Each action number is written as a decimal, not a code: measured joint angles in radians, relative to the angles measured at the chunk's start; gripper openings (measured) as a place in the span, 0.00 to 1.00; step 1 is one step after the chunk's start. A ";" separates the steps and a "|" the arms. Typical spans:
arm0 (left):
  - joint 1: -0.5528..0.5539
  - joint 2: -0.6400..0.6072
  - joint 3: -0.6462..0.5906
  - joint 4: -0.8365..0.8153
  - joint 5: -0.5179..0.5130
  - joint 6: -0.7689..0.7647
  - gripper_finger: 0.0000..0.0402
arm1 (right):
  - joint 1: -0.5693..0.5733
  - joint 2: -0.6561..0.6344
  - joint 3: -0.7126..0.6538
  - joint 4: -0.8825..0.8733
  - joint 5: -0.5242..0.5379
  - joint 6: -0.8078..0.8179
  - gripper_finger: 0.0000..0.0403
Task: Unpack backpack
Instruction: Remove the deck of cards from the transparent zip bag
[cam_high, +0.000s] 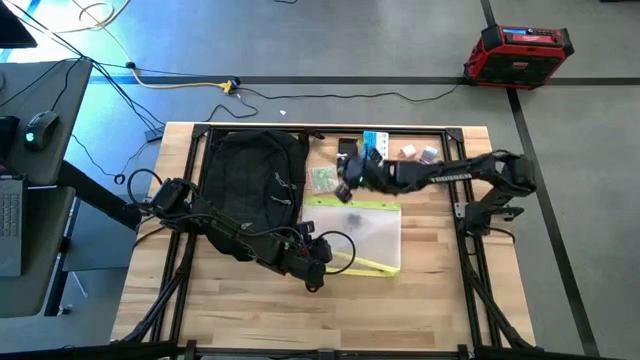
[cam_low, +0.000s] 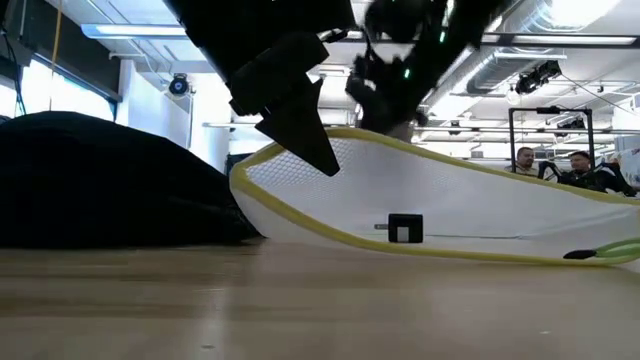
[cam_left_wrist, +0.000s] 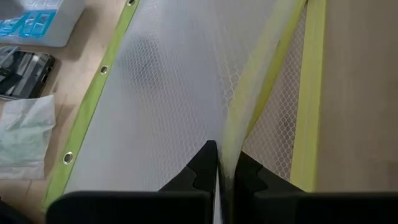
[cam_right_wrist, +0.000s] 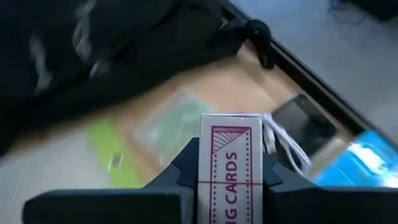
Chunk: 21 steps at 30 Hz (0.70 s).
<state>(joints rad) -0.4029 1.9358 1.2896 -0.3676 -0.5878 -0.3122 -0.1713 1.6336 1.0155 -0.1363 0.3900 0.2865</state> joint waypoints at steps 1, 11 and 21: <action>0.000 0.000 0.000 0.002 0.000 0.000 0.00 | -0.031 0.006 -0.035 0.082 -0.040 0.020 0.11; 0.003 0.000 0.000 0.028 0.002 0.010 0.00 | -0.134 0.107 -0.215 0.476 -0.110 0.231 0.15; 0.003 0.000 0.000 0.024 0.002 0.009 0.00 | -0.145 0.136 -0.212 0.508 -0.110 0.233 0.23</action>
<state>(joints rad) -0.3996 1.9358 1.2896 -0.3435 -0.5858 -0.3035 -0.3166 1.7699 0.8036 0.3717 0.2795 0.5193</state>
